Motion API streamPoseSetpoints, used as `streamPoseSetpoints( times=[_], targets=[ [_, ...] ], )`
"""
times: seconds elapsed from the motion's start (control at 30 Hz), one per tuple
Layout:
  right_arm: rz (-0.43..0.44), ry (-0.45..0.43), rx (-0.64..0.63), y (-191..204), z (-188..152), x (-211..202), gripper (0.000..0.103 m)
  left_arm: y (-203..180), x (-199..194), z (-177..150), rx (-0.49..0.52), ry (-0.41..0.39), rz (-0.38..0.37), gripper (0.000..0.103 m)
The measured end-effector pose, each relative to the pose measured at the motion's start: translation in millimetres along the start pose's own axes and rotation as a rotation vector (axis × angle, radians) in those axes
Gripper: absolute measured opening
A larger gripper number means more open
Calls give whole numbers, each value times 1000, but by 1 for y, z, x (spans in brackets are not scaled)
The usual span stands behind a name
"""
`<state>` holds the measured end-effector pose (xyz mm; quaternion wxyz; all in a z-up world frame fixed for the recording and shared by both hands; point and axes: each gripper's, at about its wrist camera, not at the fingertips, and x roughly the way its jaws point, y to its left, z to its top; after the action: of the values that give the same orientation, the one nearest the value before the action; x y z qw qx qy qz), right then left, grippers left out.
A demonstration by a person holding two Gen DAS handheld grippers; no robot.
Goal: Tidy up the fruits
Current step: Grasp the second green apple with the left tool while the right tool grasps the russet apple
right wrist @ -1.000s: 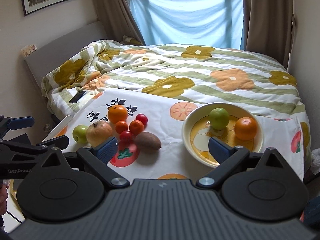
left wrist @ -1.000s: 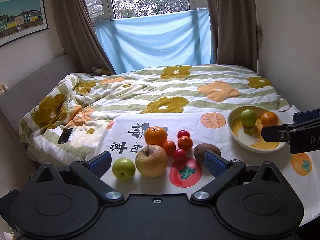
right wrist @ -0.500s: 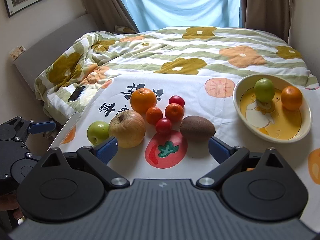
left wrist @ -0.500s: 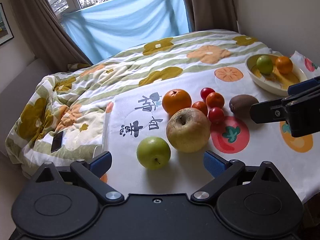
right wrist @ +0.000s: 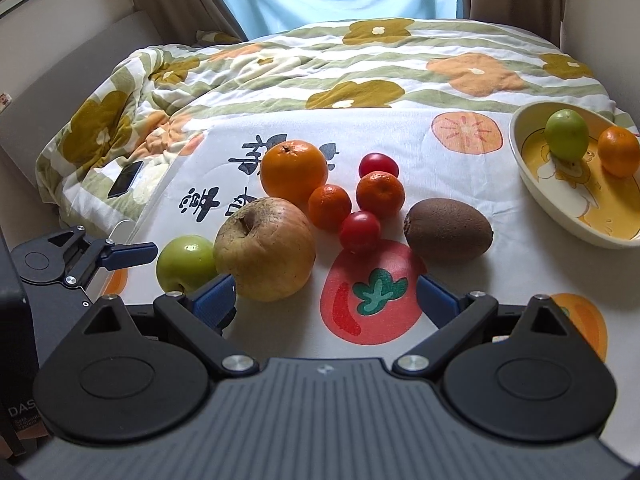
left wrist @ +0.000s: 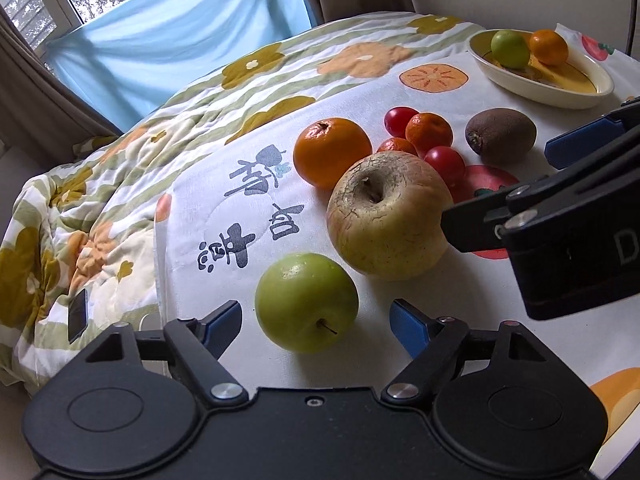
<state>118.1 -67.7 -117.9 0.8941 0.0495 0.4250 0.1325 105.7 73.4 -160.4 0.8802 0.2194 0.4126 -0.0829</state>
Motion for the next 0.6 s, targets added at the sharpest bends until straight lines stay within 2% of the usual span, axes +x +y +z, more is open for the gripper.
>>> streamPoseSetpoints(
  times=[0.07, 0.13, 0.2, 0.6],
  targets=[
    [4, 2, 6, 1, 0, 3, 103, 1, 2, 1, 4, -3, -3, 84],
    [7, 5, 4, 3, 0, 7, 103, 3, 6, 2, 7, -5, -4, 78],
    [12, 5, 4, 5, 0, 9, 103, 4, 9, 4, 7, 2, -7, 62],
    [44, 9, -37, 18, 7, 20, 103, 14, 6, -1, -28, 8, -31, 61]
  ],
)
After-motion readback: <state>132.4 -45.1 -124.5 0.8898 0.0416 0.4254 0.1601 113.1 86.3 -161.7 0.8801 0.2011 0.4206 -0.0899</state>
